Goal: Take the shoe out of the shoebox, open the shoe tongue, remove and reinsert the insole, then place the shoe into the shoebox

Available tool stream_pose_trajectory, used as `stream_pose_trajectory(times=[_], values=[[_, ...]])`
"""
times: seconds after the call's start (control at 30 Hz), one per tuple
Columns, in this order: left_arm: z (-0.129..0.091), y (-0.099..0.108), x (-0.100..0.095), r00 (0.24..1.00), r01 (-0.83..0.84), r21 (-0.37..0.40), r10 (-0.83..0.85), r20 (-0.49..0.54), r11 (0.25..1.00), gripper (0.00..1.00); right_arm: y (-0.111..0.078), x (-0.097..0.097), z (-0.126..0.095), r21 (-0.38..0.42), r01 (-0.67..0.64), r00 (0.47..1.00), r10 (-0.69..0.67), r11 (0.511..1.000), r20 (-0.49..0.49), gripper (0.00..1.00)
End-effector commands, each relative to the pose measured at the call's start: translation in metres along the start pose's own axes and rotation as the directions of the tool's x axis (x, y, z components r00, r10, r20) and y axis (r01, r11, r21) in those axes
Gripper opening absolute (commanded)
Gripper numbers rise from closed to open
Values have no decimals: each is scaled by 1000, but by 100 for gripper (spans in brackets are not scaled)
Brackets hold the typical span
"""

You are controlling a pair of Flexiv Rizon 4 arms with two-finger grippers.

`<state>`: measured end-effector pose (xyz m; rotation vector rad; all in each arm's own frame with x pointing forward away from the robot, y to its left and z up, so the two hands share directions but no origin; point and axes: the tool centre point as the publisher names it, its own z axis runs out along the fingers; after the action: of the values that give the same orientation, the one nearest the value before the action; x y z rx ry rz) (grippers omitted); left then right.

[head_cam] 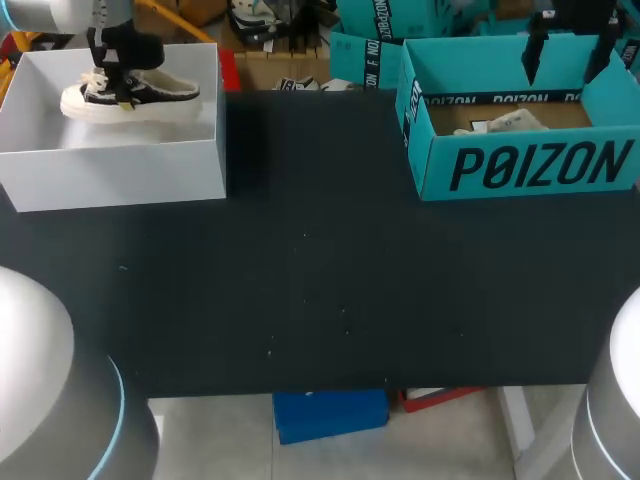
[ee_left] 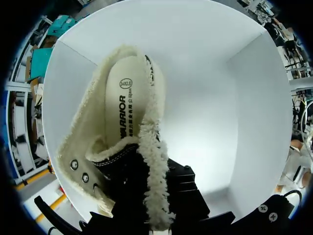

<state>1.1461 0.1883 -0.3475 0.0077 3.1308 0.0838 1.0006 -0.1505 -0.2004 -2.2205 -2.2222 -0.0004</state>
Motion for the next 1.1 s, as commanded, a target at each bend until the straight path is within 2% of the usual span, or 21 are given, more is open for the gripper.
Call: stream_pose_trajectory(times=[0.03, 0.27, 0.53, 0.7, 0.87, 1.03, 1.07, 1.1], values=[[-35, 1, 15, 999, -1, -11, 2, 47, 1000, 0, 0, 0, 0, 0, 0, 1000, 0, 1000, 0, 100], [-86, 2, 21, 997, 28, -34, -26, 72, 999, 0, 0, 0, 0, 0, 0, 1000, 0, 1000, 0, 100], [-155, -13, 44, 987, 27, -30, -22, 159, 999, 0, 0, 0, 0, 0, 0, 1000, 0, 1000, 0, 100], [-202, -33, 63, 973, -50, -23, 54, 224, 998, 0, 0, 0, 0, 0, 0, 1000, 0, 1000, 0, 100], [-240, -58, 80, 942, -175, -33, 177, 285, 984, 0, 0, 0, 0, 0, 0, 1000, 0, 1000, 0, 100], [-268, -94, 102, 837, -426, -66, 420, 351, 902, 0, 0, 0, 0, 0, 0, 1000, 0, 1000, 0, 100], [-273, -102, 109, 797, -497, -58, 482, 364, 866, 0, 0, 0, 0, 0, 0, 1000, 0, 1000, 0, 100], [-276, -111, 116, 746, -567, -81, 552, 371, 820, 0, 0, 0, 0, 0, 0, 1000, 0, 1000, 0, 100]])
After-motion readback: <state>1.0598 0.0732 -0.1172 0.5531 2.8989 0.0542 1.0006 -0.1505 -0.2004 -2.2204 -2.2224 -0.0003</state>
